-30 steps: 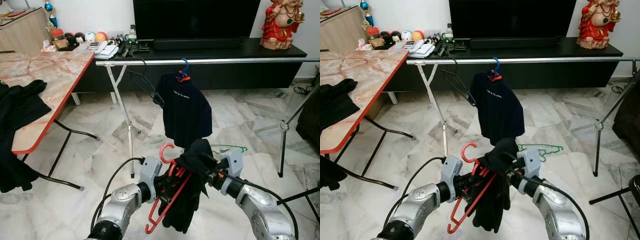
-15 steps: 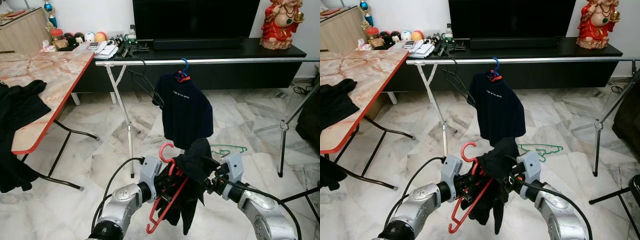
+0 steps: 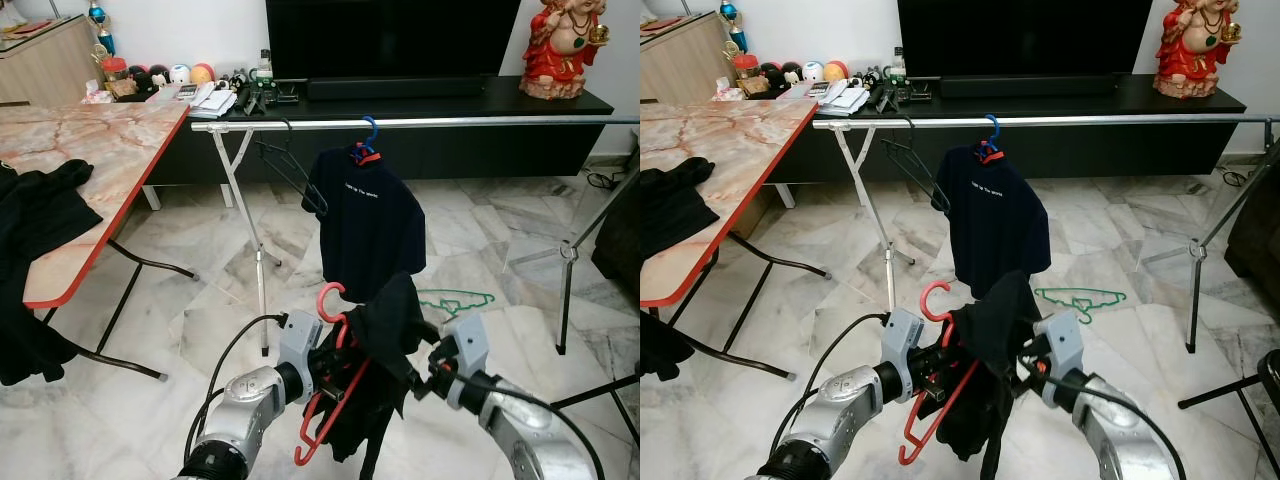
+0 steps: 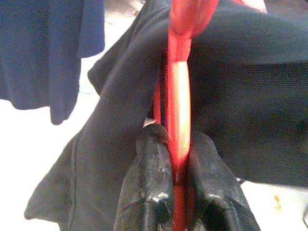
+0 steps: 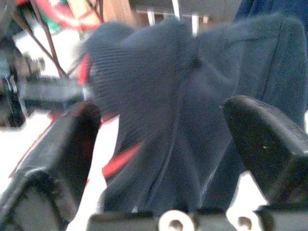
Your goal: Hang hanger
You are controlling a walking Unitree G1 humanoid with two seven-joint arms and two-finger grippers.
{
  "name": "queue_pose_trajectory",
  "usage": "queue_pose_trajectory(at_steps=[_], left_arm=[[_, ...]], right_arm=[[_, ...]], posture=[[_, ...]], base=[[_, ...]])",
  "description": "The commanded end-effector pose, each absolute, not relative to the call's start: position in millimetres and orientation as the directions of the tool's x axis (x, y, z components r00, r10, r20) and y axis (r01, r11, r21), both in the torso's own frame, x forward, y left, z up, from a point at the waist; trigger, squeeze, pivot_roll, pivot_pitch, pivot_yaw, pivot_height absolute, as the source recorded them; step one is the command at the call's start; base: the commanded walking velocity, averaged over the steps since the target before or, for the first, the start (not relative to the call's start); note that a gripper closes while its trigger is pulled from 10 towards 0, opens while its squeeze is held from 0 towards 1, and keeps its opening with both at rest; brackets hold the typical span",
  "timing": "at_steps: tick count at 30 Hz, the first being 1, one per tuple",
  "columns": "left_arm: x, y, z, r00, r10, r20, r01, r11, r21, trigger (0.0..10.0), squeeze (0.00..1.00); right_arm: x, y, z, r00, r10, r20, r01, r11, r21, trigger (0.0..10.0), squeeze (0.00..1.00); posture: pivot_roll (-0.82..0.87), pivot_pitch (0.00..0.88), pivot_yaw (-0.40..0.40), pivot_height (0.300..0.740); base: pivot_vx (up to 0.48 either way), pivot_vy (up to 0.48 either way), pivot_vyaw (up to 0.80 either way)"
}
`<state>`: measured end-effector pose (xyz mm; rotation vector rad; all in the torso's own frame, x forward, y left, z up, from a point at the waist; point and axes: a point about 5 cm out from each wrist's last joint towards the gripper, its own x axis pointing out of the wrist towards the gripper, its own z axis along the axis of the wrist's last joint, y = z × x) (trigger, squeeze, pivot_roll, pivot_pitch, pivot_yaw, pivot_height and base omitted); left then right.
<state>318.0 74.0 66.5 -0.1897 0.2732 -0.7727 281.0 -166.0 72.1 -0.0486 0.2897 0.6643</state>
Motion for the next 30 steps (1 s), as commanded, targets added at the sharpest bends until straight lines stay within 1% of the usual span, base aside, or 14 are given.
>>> queue_pose_trajectory(at_steps=[1,6,12,17,19,20,21,23,24,28,29,30], left_arm=[[324,74,77,0.703,-0.701,-0.119,0.662,0.707,-0.251,10.0,0.0],[324,75,77,0.707,-0.697,-0.117,0.659,0.71,-0.248,10.0,0.0],[326,75,80,0.715,-0.693,-0.095,0.653,0.71,-0.265,10.0,0.0],[324,78,76,0.7,-0.705,-0.116,0.667,0.703,-0.247,10.0,0.0],[320,78,71,0.678,-0.721,-0.142,0.687,0.69,-0.228,10.0,0.0],[320,78,71,0.678,-0.721,-0.142,0.687,0.69,-0.228,10.0,0.0],[316,79,67,0.65,-0.741,-0.169,0.709,0.672,-0.216,10.0,0.0],[313,80,61,0.622,-0.757,-0.2,0.731,0.653,-0.199,10.0,0.0],[311,80,60,0.613,-0.762,-0.209,0.738,0.647,-0.195,10.0,0.0],[308,81,56,0.594,-0.772,-0.226,0.747,0.634,-0.202,10.0,0.0],[308,81,56,0.594,-0.772,-0.226,0.747,0.634,-0.202,10.0,0.0],[307,81,55,0.578,-0.783,-0.229,0.757,0.619,-0.208,10.0,0.0]], right_arm=[[276,-174,59,0.75,0.548,-0.371,-0.594,0.804,-0.014,10.0,0.0],[275,-177,54,0.763,0.516,-0.39,-0.57,0.821,-0.029,10.0,0.0],[269,-173,56,0.74,0.555,-0.38,-0.605,0.796,-0.015,10.0,0.0],[265,-188,63,0.77,0.521,-0.37,-0.576,0.816,-0.05,10.0,0.0],[267,-202,77,0.808,0.493,-0.322,-0.537,0.842,-0.059,10.0,0.0],[267,-202,77,0.808,0.493,-0.322,-0.537,0.842,-0.059,10.0,0.0],[270,-216,96,0.84,0.472,-0.268,-0.506,0.86,-0.068,10.0,0.0],[273,-226,113,0.853,0.466,-0.235,-0.496,0.863,-0.091,10.0,0.0],[274,-228,117,0.854,0.466,-0.23,-0.497,0.862,-0.1,10.0,0.0],[276,-232,149,0.813,0.545,-0.203,-0.579,0.793,-0.19,10.0,0.0],[276,-232,149,0.813,0.545,-0.203,-0.579,0.793,-0.19,10.0,0.0],[278,-234,157,0.798,0.568,-0.202,-0.602,0.768,-0.219,10.0,0.0]], posture=[[-0.04,0.072,-0.005,0.74],[-0.04,0.072,-0.004,0.74],[-0.05,0.073,-0.005,0.74],[-0.05,0.073,-0.006,0.74],[-0.05,0.075,-0.005,0.74],[-0.05,0.075,-0.005,0.74],[-0.06,0.075,-0.004,0.74],[-0.06,0.075,-0.003,0.74],[-0.07,0.074,-0.004,0.74],[-0.07,0.075,-0.006,0.74],[-0.07,0.075,-0.006,0.74],[-0.07,0.076,-0.005,0.74]], base=[[0.0,0.0,0.0],[0.0,0.0,0.0],[0.0,0.0,0.0],[0.0,0.0,0.0],[0.0,0.0,0.0],[0.0,0.0,0.0],[0.0,0.0,0.0],[0.0,0.0,0.0],[0.0,0.0,0.0],[0.0,0.0,0.0],[0.0,0.0,0.0],[0.0,0.0,0.0]])
